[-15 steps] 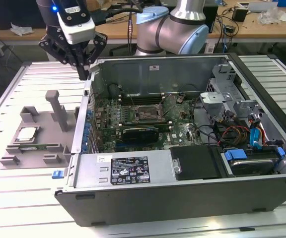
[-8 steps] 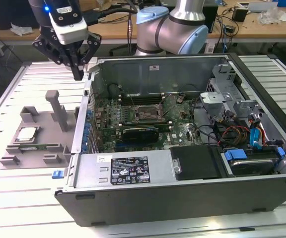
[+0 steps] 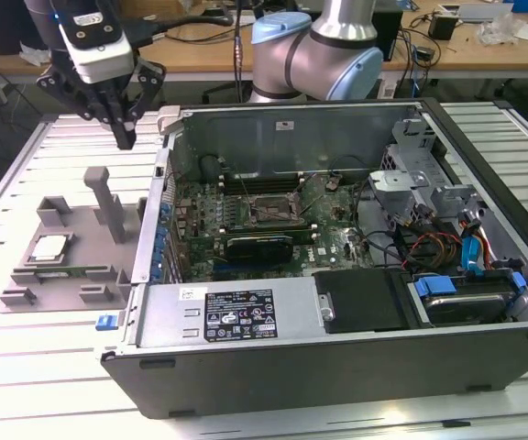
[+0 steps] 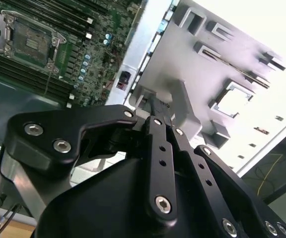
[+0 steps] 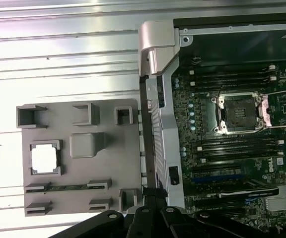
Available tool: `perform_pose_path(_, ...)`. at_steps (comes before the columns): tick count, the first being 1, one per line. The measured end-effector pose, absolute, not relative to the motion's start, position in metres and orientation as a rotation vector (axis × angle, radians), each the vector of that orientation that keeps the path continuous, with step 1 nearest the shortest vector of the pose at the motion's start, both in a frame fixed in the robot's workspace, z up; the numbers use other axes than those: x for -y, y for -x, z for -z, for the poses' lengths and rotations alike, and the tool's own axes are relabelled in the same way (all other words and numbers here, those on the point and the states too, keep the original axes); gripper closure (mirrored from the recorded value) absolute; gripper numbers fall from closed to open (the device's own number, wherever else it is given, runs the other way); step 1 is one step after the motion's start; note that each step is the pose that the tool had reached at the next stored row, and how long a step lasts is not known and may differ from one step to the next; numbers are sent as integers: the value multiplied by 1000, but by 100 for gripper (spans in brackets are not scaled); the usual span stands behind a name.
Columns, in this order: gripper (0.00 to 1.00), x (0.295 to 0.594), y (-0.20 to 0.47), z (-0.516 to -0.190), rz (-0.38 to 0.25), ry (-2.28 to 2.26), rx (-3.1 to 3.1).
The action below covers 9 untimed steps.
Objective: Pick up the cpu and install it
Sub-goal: 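Reach for the cpu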
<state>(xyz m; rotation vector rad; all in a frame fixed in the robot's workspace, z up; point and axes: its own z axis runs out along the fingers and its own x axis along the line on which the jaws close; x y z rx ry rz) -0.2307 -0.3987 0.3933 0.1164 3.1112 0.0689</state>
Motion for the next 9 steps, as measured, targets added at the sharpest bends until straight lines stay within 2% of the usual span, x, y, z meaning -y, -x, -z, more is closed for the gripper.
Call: perform_pose_path(9,89,399,251,-393,-69,-116,-3110)
